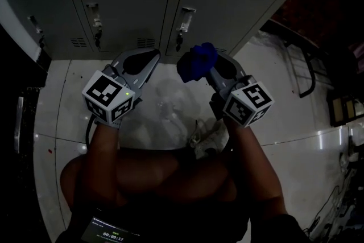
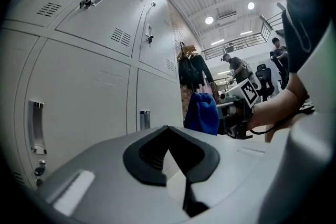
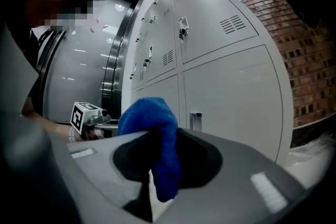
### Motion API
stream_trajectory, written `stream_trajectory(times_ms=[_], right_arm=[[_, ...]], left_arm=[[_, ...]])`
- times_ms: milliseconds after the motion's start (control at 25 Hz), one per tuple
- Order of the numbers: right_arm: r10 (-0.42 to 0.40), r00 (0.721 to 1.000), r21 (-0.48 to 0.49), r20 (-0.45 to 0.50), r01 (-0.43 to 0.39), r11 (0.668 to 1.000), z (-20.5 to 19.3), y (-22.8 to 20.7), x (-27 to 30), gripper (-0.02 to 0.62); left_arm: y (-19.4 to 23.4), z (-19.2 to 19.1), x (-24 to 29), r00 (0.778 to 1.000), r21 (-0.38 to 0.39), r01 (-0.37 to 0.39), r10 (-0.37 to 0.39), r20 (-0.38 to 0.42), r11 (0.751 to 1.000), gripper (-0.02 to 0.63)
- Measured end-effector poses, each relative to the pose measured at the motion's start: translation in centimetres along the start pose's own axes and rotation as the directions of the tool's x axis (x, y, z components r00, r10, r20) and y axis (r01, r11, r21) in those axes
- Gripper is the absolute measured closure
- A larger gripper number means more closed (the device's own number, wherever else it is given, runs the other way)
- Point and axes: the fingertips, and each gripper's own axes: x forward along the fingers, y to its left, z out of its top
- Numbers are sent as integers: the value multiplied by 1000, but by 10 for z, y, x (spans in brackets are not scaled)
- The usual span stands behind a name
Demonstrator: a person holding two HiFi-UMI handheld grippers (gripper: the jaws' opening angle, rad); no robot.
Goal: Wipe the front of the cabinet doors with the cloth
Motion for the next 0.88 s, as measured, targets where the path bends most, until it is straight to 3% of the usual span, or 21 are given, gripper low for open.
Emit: stream_trajectory(times_ms=[360, 880], right_arm=[[118, 993, 6, -19, -117, 993, -12, 20, 8, 518], [126, 991, 7, -36, -126, 992, -24, 25, 11, 518]], left_arm=[[-8, -1, 1, 1000, 30, 10, -11, 11, 999, 606], [-13, -4, 1, 1000, 23, 23, -23, 7, 999, 606]])
